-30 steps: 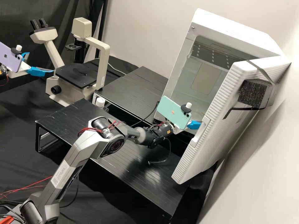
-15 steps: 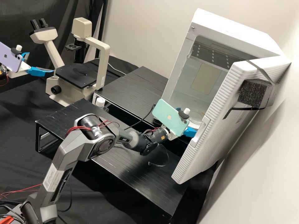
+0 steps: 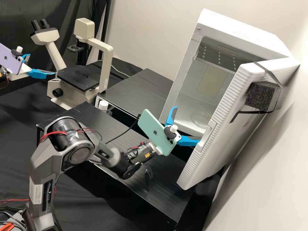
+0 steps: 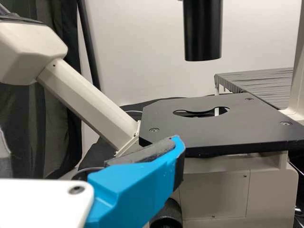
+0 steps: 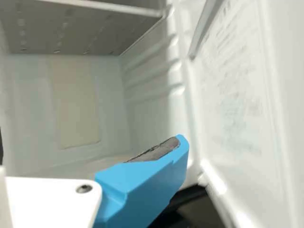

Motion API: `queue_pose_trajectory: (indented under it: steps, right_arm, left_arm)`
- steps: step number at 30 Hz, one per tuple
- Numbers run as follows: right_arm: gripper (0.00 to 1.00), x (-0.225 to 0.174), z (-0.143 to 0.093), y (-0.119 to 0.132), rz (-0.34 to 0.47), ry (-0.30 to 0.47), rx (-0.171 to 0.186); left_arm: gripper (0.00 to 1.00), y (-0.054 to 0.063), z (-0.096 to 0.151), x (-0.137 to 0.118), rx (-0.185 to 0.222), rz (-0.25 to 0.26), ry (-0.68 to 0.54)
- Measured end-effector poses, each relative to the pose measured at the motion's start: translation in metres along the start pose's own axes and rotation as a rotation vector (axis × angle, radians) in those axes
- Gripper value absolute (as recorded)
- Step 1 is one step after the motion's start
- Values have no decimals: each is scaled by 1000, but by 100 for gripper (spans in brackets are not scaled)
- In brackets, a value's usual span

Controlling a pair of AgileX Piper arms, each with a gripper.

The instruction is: Return the petri dish to the incubator.

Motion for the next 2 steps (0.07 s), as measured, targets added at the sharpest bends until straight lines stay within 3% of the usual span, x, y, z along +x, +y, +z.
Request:
queue_pose_trajectory:
  steps: [2]
  right_arm:
    - [100,-13,-2,-1,-16,-9,28]
  left_arm:
    - [100,0,0,0,0,0,0]
